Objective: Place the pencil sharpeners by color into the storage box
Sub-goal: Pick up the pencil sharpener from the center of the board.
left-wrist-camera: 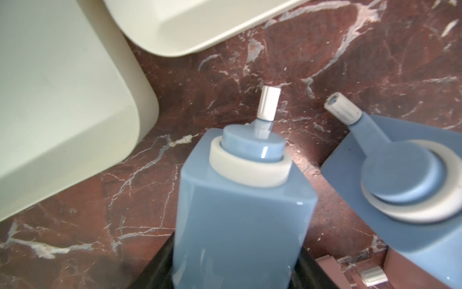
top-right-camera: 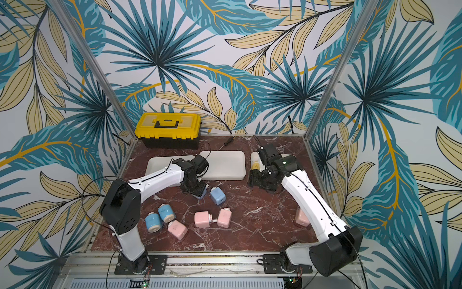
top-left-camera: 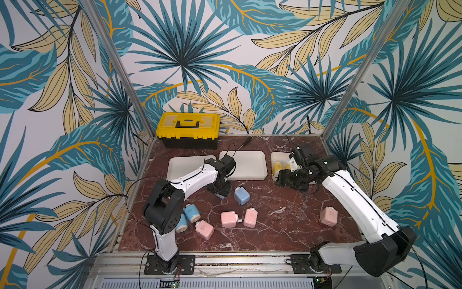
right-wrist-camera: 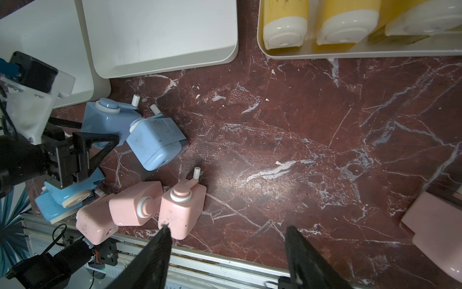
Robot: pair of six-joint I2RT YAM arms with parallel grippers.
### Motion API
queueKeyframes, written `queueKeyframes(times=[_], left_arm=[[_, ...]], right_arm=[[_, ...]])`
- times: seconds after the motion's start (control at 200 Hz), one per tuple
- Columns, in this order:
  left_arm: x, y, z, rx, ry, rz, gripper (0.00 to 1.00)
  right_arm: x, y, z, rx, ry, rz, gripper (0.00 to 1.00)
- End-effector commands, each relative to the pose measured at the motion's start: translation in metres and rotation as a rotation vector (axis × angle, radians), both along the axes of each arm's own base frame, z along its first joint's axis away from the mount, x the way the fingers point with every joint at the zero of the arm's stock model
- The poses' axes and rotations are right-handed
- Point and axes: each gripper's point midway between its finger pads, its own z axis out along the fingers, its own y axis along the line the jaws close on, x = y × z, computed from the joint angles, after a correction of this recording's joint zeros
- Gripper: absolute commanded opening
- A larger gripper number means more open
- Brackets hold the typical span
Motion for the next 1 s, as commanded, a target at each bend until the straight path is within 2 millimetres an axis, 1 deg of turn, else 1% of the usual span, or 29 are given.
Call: queueKeyframes(times=[0.0, 0.3, 0.36, 0.521, 0.651, 0.676, 0.711, 0.896, 0.996], left_arm=[[0.002, 0.015, 0.009, 0.048, -0.027, 0.044, 0.61], [-0.002, 0.028, 0.013, 0.055, -0.024, 0.072, 0.61], [-0.003, 0.028, 0.011, 0.046, -0.015, 0.076, 0.61], [-0.007, 0.026, -0.001, 0.036, 0.034, 0.080, 0.61], [-0.008, 0.026, -0.008, 0.042, 0.057, 0.085, 0.64], [-0.011, 0.021, -0.010, 0.018, 0.077, 0.084, 0.65], [-0.011, 0.021, -0.011, 0.018, 0.083, 0.084, 0.66], [-0.011, 0.019, -0.016, 0.014, 0.100, 0.082, 0.73], [-0.009, 0.018, -0.018, 0.018, 0.105, 0.078, 0.74]], right_arm=[[-0.003, -0.002, 0.001, -0.019, 0.014, 0.008, 0.73], [-0.001, 0.001, -0.001, -0.008, 0.021, 0.006, 0.73], [-0.001, 0.002, -0.001, -0.005, 0.020, 0.005, 0.73], [-0.001, 0.002, -0.003, -0.004, 0.025, 0.006, 0.73], [-0.003, 0.002, -0.006, -0.004, 0.027, 0.007, 0.73], [-0.003, 0.002, -0.006, -0.004, 0.029, 0.008, 0.73], [-0.003, 0.002, -0.007, -0.006, 0.030, 0.010, 0.73], [-0.002, 0.003, -0.009, -0.004, 0.033, 0.012, 0.73], [-0.002, 0.003, -0.010, -0.004, 0.036, 0.014, 0.73]])
